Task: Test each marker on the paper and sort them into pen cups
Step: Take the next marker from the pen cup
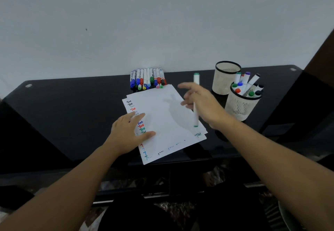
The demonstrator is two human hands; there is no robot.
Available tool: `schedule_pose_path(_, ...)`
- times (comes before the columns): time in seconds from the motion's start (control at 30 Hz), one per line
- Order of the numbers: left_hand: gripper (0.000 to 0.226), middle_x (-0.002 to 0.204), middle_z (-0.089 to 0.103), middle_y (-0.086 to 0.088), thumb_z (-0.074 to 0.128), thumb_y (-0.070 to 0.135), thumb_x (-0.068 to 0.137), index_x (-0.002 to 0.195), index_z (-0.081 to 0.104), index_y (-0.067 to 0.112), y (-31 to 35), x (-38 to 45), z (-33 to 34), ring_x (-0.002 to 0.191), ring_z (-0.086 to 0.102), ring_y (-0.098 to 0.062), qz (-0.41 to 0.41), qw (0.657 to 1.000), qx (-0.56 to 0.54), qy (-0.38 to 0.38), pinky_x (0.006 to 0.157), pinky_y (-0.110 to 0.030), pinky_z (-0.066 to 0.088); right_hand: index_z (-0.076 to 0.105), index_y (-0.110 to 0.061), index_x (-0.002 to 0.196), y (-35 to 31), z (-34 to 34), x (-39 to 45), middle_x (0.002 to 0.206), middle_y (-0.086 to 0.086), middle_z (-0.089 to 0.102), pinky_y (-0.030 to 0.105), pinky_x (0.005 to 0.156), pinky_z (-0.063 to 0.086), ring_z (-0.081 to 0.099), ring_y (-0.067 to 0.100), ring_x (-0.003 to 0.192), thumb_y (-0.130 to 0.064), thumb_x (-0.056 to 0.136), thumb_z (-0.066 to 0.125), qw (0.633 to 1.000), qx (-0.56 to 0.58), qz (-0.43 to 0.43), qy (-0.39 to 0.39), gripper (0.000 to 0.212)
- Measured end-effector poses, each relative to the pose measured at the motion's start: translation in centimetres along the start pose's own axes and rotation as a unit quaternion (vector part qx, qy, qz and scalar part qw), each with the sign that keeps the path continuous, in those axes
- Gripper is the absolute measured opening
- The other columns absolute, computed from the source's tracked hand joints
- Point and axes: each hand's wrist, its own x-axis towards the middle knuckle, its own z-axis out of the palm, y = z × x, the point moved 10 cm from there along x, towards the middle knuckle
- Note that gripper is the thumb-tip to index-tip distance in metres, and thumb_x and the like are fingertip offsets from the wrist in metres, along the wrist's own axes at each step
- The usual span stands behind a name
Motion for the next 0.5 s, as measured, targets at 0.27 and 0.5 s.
schedule_pose_path(0.27, 0.1, 0.164, 0.028, 0.004, 0.016, 0.098, 0.074, 0.154, 0.034, 0.041, -0.4, 0.2, 0.7, 0.151, 0.022, -0.02, 0.007, 0.999, 0.03, 0.027, 0.123, -0.048, 0.013, 0.046, -0.022, 0.119, -2.3, -9.7, -1.4, 0.094, 0.003, 0.065, 0.037, 0.09, 0.06, 0.076, 0.019, 0.082, -0.018, 0.101, 0.065, 0.994, -0.014, 0.003, 0.113, 0.027)
schedule_pose_path(0.5, 0.101, 0.163, 0.029, 0.006, 0.014, 0.099, 0.074, 0.153, 0.036, 0.041, -0.3, 0.4, 0.8, 0.151, 0.024, -0.02, 0.006, 0.999, 0.031, 0.034, 0.124, -0.05, 0.016, 0.056, -0.032, 0.113, -3.8, -16.3, -4.2, 0.086, -0.005, 0.066, 0.036, 0.07, 0.051, 0.063, 0.011, 0.074, -0.064, 0.105, 0.03, 0.934, -0.287, 0.016, 0.21, 0.042)
